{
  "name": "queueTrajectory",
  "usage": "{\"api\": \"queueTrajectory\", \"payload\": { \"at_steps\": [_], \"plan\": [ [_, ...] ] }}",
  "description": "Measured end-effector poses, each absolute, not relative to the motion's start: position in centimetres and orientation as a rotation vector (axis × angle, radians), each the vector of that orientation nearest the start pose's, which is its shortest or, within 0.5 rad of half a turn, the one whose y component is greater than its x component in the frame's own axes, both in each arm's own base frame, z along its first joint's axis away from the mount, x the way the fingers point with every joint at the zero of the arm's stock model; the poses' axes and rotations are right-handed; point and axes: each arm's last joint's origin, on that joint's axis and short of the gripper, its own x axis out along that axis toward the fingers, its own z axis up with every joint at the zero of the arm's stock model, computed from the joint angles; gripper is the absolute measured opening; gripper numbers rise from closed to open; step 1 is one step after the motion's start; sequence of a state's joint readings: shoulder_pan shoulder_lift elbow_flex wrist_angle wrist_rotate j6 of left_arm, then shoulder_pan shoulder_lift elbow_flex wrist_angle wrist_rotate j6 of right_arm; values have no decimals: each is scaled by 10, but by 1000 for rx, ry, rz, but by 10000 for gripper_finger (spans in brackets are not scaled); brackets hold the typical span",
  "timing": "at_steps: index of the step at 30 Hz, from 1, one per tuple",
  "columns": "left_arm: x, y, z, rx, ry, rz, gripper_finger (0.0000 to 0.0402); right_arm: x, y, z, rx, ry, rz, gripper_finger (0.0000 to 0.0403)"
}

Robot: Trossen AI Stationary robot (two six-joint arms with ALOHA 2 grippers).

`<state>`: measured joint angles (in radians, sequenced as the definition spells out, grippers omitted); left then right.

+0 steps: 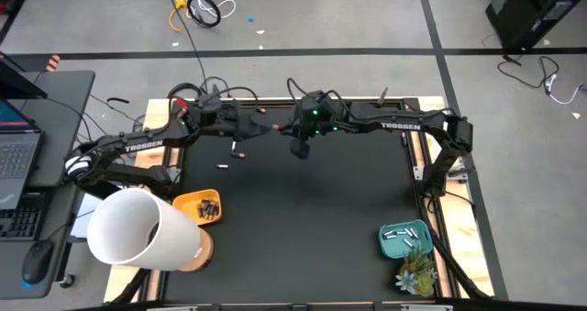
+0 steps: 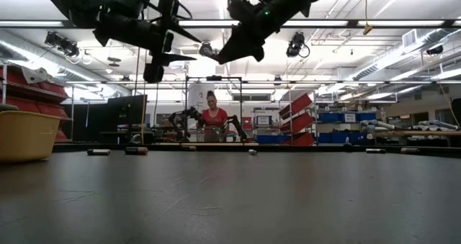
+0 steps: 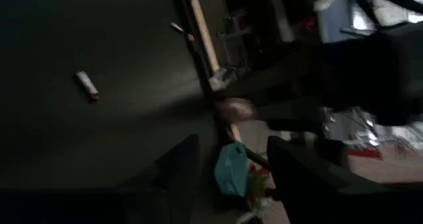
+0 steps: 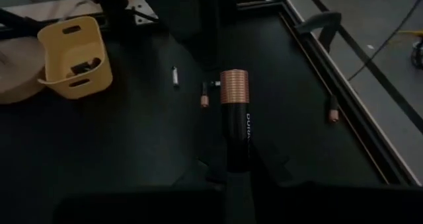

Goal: Sort batteries
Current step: Put the black battery into the yellow bin

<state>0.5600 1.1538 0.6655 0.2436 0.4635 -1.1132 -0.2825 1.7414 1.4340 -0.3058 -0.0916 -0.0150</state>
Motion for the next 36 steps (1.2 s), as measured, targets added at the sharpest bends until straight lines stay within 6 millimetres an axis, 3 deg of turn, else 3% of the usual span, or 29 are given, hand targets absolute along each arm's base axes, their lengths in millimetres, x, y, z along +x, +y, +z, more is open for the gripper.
{"api": "queueTrajectory", "payload": {
  "at_steps": [8, 15, 17, 29, 33, 36],
  "plan": [
    [222, 120, 257, -1213, 109, 292, 196, 383, -106, 289, 115, 607, -131, 25],
    [235, 116, 250, -1224, 107, 269, 196, 381, -106, 287, 124, 628, -124, 24],
    [240, 114, 251, -1212, 78, 250, 196, 381, -107, 287, 125, 630, -124, 2],
    [250, 112, 243, -1215, 76, 273, 196, 380, -107, 286, 137, 639, -142, 3],
    [247, 109, 236, -1207, 176, 290, 196, 371, -110, 276, 194, 770, -150, 1],
    [249, 98, 243, -1134, 285, 259, 193, 358, -110, 267, 266, 915, -103, 11]
  ]
}}
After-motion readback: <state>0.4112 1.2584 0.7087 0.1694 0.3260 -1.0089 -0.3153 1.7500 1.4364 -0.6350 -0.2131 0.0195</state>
